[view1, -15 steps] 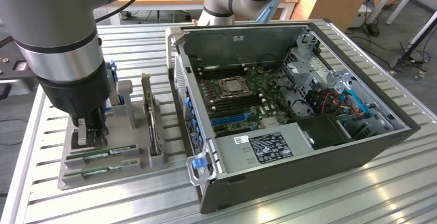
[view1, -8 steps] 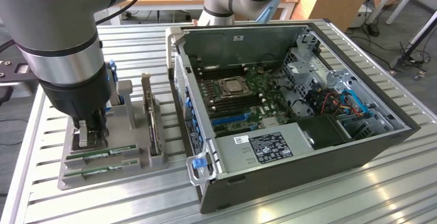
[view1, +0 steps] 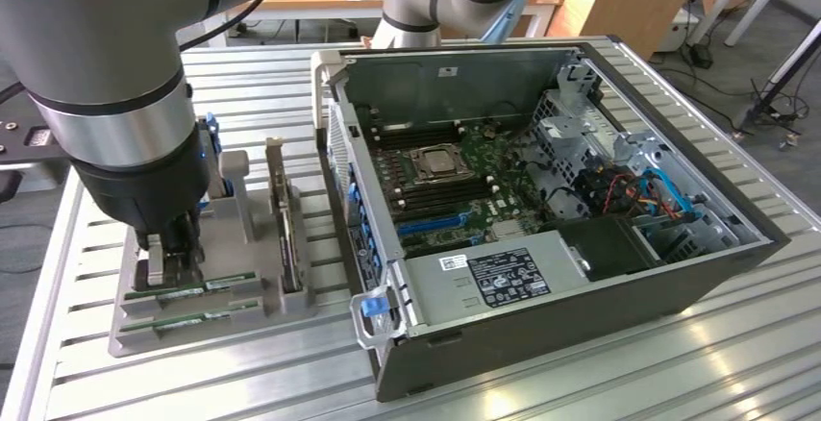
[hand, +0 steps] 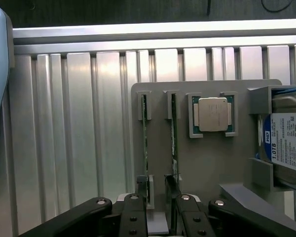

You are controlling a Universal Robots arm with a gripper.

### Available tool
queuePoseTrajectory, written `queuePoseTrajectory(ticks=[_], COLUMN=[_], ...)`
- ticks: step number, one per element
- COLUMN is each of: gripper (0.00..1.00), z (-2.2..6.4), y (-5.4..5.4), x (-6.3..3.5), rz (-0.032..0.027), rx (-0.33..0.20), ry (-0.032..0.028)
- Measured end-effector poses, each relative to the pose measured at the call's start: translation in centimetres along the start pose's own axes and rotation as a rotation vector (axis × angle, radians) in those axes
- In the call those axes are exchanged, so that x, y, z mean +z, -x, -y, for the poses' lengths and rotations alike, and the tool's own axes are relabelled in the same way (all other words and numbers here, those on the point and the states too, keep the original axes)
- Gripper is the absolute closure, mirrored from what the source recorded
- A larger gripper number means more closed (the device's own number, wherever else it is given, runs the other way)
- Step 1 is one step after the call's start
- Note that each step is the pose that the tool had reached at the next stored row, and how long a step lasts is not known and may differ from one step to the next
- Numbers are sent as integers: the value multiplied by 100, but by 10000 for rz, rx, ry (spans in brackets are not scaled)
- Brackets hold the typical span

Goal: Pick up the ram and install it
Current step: 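Pick up the ram and move it above insertion slot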

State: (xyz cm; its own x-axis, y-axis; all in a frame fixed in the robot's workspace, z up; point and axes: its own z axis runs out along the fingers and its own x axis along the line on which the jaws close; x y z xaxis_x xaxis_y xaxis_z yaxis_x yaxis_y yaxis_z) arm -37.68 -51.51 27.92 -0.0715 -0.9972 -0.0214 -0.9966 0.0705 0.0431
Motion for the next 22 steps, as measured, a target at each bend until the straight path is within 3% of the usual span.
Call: queuePoseTrajectory(ticks=[15, 22], gripper=[70, 70], z=[8, 10], y=[-6, -32], x=[172, 175], rz=[-1, -1], rx=[-1, -2], ry=[0, 0])
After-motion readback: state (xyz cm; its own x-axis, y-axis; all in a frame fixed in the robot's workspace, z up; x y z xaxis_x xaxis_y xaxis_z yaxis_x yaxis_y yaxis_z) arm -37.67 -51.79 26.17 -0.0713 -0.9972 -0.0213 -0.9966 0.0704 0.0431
